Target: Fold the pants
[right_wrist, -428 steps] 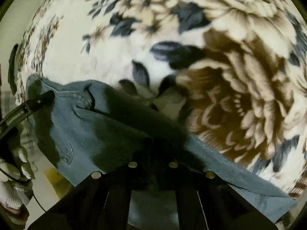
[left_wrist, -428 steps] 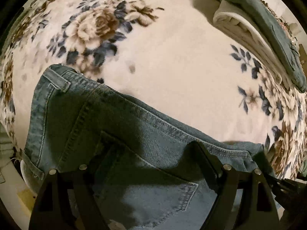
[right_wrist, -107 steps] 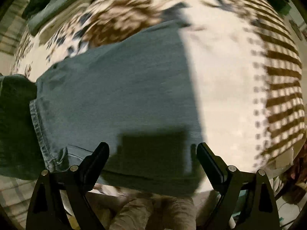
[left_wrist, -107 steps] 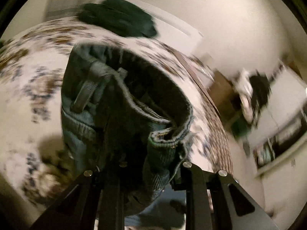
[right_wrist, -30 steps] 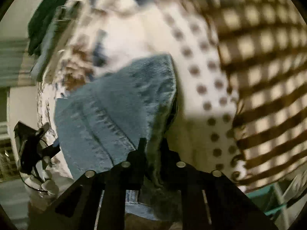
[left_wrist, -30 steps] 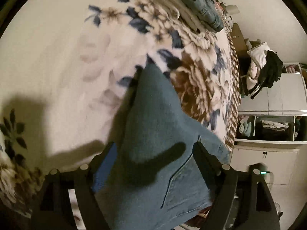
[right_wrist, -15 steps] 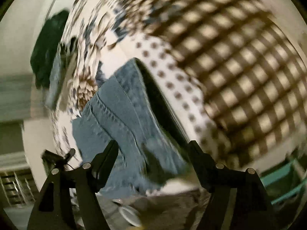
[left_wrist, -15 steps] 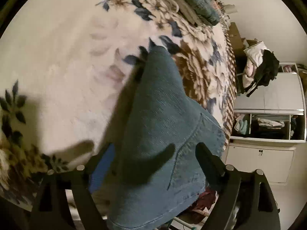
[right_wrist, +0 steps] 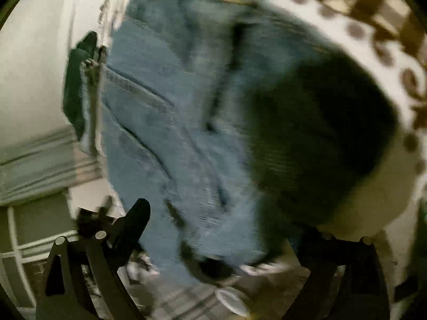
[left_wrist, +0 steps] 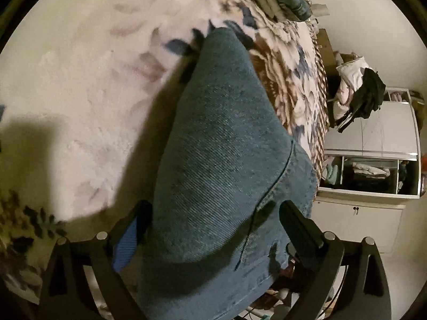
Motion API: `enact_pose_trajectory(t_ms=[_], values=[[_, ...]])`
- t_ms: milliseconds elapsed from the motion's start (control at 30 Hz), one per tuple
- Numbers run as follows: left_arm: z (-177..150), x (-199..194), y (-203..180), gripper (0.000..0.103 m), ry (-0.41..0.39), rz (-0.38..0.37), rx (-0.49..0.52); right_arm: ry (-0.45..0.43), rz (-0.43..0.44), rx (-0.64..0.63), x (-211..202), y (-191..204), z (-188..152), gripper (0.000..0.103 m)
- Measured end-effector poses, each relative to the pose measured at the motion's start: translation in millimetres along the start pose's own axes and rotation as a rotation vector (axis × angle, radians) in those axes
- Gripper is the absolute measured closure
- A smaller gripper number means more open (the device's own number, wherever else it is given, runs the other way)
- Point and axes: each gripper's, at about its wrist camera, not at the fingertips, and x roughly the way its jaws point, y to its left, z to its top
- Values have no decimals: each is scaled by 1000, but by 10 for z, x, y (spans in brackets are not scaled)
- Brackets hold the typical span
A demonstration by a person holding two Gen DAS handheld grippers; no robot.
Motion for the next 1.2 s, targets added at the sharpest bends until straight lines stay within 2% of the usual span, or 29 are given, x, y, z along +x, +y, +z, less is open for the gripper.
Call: enact_pose_trajectory(t_ms=[200, 400, 433, 467, 500, 533, 567, 633, 667, 700, 800, 1000, 1200], values=[[15, 105, 83, 6, 30, -14, -17, -32, 127, 16, 23, 63, 8, 5], [36, 166, 139, 3, 53, -35, -29, -41, 113, -12, 240, 134, 80, 7], [34, 153, 139, 3, 52, -32, -34, -49, 98, -22, 260, 189, 89, 11], [30, 139, 131, 3, 47, -38, -36, -57, 43, -53, 292, 279, 84, 30], [30, 129, 110, 7, 39, -43, -29, -66, 5, -77, 295, 334, 82, 50], [24, 104, 68, 14, 25, -48, -13, -73, -16, -86, 283, 376, 75, 54], [10, 95, 26, 29, 19, -44, 4, -77, -25, -86, 272, 409, 58, 61], [-34, 42, -70, 46, 4, -20, 47, -92, -41, -100, 222, 520, 20, 66], [-78, -29, -97, 58, -13, -17, 67, -97, -49, -109, 207, 581, -13, 67], [-108, -90, -114, 63, -24, -21, 76, -104, -52, -112, 185, 687, -20, 68], [-148, -267, -188, 71, -53, -33, 82, -109, -63, -141, 138, 937, -15, 70], [-189, -763, -460, 72, -106, -40, 83, -97, -49, -230, -261, 1414, -6, 71], [21, -1435, -835, 72, -183, -54, 87, -101, 4, -326, -384, 2305, -105, 71]])
